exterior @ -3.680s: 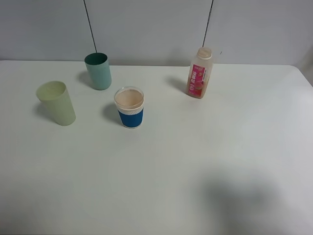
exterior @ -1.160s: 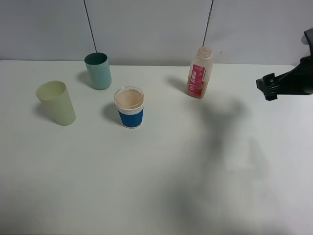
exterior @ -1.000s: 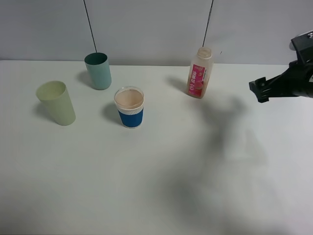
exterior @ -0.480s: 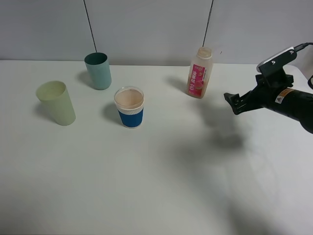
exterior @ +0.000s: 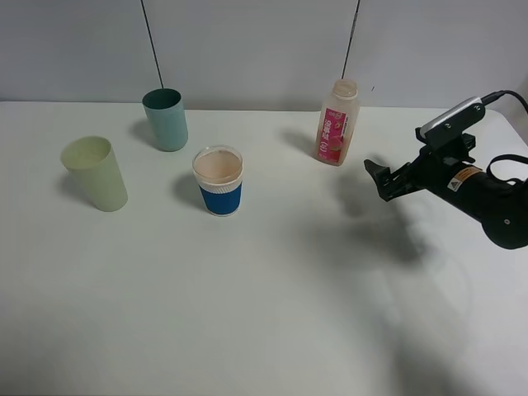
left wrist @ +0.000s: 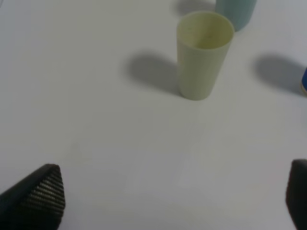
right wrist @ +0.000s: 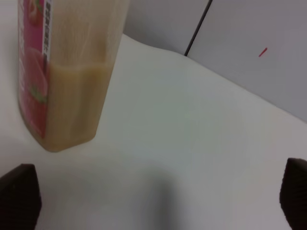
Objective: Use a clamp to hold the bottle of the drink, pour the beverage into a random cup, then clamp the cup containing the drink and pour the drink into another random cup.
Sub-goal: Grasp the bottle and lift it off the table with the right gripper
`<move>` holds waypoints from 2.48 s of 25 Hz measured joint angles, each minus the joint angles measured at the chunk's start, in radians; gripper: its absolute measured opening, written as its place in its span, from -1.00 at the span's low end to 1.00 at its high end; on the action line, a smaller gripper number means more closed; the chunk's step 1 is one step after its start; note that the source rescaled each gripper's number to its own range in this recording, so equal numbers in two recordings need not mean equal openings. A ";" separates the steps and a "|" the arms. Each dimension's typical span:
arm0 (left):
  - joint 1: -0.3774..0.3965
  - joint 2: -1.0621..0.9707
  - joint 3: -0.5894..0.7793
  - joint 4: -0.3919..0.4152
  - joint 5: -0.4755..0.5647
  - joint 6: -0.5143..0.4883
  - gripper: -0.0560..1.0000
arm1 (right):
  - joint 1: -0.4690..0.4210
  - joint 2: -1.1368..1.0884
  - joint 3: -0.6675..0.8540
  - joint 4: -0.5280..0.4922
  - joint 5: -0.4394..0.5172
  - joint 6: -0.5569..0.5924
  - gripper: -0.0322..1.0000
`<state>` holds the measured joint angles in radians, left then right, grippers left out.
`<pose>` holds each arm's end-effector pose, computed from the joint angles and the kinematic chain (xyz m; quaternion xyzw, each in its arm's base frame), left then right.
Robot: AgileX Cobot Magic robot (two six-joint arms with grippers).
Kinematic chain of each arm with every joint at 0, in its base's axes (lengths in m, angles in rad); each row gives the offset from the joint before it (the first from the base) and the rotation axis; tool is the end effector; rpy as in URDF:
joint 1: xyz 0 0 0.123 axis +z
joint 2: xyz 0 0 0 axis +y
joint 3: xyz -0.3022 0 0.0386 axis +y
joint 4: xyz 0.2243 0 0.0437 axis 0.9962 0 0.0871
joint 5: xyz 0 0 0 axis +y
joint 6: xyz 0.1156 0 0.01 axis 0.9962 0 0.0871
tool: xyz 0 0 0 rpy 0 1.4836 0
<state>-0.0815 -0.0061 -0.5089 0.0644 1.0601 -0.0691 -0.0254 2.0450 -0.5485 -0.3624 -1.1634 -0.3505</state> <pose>-0.0242 0.0085 0.2570 0.0038 0.8487 -0.0076 0.5288 0.3391 0.0292 0.1243 -0.2815 0.7398 -0.0280 0.6105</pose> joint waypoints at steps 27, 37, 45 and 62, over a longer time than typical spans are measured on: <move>0.000 0.000 0.000 0.000 0.000 0.000 0.57 | 0.000 0.095 -0.190 -0.153 -0.030 0.081 1.00; 0.000 0.000 0.000 0.000 0.000 0.000 0.57 | 0.000 0.095 -0.231 -0.225 0.020 0.153 1.00; 0.000 0.000 0.000 0.000 0.000 0.000 0.57 | 0.000 0.095 -0.231 -0.266 0.045 0.166 1.00; 0.000 0.000 0.000 0.000 0.000 0.000 0.57 | 0.006 0.095 -0.231 -0.266 0.070 0.214 1.00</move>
<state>-0.0815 -0.0061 -0.5089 0.0644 1.0601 -0.0691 -0.0198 2.1398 -0.7800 -0.6281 -1.0936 -0.1366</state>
